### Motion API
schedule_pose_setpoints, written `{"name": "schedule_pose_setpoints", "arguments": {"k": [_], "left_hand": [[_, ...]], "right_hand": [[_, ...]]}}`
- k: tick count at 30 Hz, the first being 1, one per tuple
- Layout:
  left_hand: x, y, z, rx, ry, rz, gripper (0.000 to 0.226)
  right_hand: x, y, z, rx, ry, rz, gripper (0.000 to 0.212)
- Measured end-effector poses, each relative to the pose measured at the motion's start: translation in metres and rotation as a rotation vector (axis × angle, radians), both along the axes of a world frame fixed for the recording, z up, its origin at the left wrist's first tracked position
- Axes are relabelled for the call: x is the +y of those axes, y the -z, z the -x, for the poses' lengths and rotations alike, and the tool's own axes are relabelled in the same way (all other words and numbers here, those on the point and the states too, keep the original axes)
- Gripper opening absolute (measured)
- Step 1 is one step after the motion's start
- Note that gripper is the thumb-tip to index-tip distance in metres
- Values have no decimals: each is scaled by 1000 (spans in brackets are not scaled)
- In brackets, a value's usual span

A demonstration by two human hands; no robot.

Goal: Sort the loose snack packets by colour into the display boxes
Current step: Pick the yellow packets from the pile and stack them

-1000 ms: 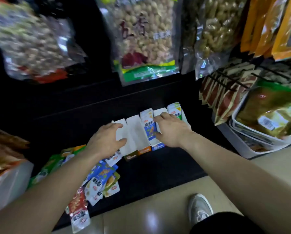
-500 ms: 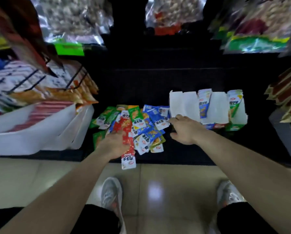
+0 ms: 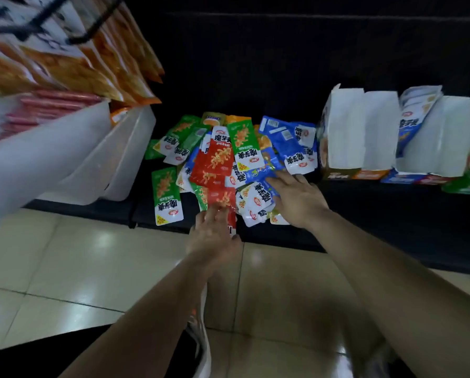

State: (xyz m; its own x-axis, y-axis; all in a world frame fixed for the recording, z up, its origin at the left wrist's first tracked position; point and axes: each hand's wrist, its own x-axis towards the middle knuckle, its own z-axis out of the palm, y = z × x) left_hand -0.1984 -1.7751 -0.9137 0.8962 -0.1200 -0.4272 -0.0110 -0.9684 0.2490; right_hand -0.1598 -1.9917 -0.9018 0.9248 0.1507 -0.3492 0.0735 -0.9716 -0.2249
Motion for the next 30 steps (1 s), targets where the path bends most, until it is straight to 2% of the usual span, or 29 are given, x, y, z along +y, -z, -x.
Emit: {"name": "schedule_pose_setpoints", "arguments": {"k": [5,10,12,14,16,18,21,23,25,27,30], "left_hand": [[-2,21,-13,-22,18,-24,83],[-5,22,-41,-35,48,-28,81],[-3,19,-43,-55,51,-4,78],[1,14,-40,-76,48,30,73],[5,6,-37,-107,19,72,63],[6,-4,-34,-158,-13,119,50],[-1,-16,-29,-68,-106,302,48],[-11,-21,-25,76,-219,543,53],[-23,-26,-21,152,-321,777,50],[-33,-29,-21,127,-397,946,40],[-30,-27,-27,0,-466,938,26]], "right_hand": [[-4,25,-12,-11,-15,116,67],[-12,29,-14,-103,120,160,76],[-15,26,-14,-140,200,138,70],[-21,20,-10,-168,271,51,54],[-28,9,-6,-145,373,-164,39],[-32,-5,-2,-95,472,-379,35],[-25,-26,7,5,630,-745,26],[-13,-36,17,94,699,-953,22],[0,-43,24,169,704,-1050,22],[12,-43,26,169,651,-1043,21],[14,-31,21,-12,541,-776,7]]}}
